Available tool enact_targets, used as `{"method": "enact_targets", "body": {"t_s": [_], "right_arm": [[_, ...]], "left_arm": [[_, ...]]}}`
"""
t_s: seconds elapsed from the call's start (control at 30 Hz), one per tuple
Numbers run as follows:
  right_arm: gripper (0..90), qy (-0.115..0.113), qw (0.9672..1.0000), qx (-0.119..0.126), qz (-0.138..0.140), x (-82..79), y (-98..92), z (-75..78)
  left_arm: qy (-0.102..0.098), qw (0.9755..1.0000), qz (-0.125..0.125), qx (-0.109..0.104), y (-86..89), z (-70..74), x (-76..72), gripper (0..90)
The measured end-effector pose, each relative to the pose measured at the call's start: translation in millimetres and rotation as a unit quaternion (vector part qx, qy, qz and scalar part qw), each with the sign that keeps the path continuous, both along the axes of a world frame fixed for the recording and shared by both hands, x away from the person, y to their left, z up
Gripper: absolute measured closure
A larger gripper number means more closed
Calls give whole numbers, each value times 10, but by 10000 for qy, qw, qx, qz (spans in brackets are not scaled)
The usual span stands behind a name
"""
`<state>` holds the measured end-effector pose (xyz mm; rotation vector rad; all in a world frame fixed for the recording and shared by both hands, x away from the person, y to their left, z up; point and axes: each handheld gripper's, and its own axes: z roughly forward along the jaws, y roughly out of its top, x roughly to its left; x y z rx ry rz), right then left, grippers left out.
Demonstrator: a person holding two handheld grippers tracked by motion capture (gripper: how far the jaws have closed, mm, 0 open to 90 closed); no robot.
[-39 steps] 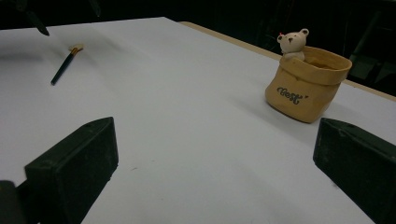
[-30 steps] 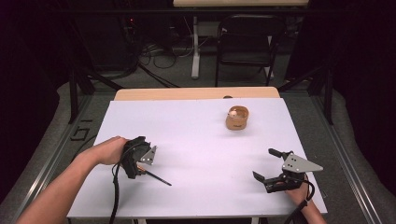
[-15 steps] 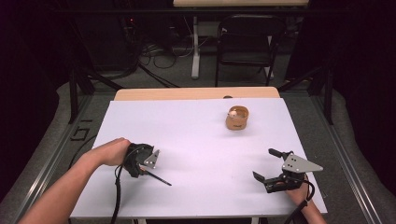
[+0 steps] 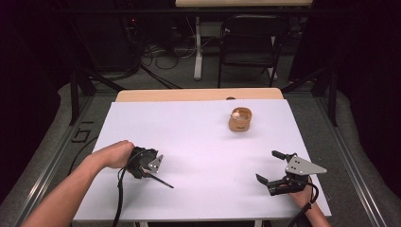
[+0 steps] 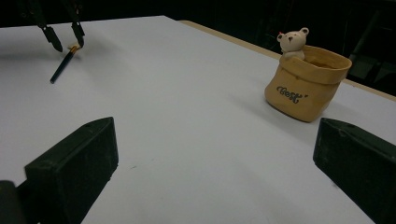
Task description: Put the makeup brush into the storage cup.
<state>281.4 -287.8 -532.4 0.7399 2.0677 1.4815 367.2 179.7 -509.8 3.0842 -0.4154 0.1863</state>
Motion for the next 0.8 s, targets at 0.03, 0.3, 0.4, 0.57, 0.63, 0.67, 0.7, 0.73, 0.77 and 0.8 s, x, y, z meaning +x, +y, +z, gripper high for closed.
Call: {"method": "enact_targets", "body": {"t_s": [0.03,0.3,0.4,0.57,0.63,0.67,0.7,0.73,0.77,0.8], "right_arm": [[0,-1,10000,-3,-3,0,0,1],[0,-6,10000,-3,-1,-2,-1,1],[0,-4,10000,-9,0,-2,-1,1],[0,-2,10000,-8,-2,-3,0,1],[0,-5,10000,-11,-3,-3,1,0],[0,-4,10000,-10,-5,-3,1,0],[0,4,10000,-8,-5,-3,2,0],[0,-3,10000,-12,-3,-2,2,-1],[0,-8,10000,-9,-5,-1,3,-1],[0,-6,10000,-17,-6,-2,4,-2]], "left_arm": [[-5,10000,-7,69,-7,1,0,609],[108,9997,-68,190,-21,-30,19,661],[124,9997,-59,197,-21,-45,18,675],[145,9995,-100,280,-25,-72,26,704],[160,9994,-95,283,-22,-87,30,717],[175,9993,-93,304,-22,-94,33,726],[154,9992,-102,343,-26,-92,34,729],[169,9993,-80,325,-24,-98,36,730],[187,9993,-83,311,-23,-103,40,736],[193,9993,-74,322,-23,-105,42,742]]}}
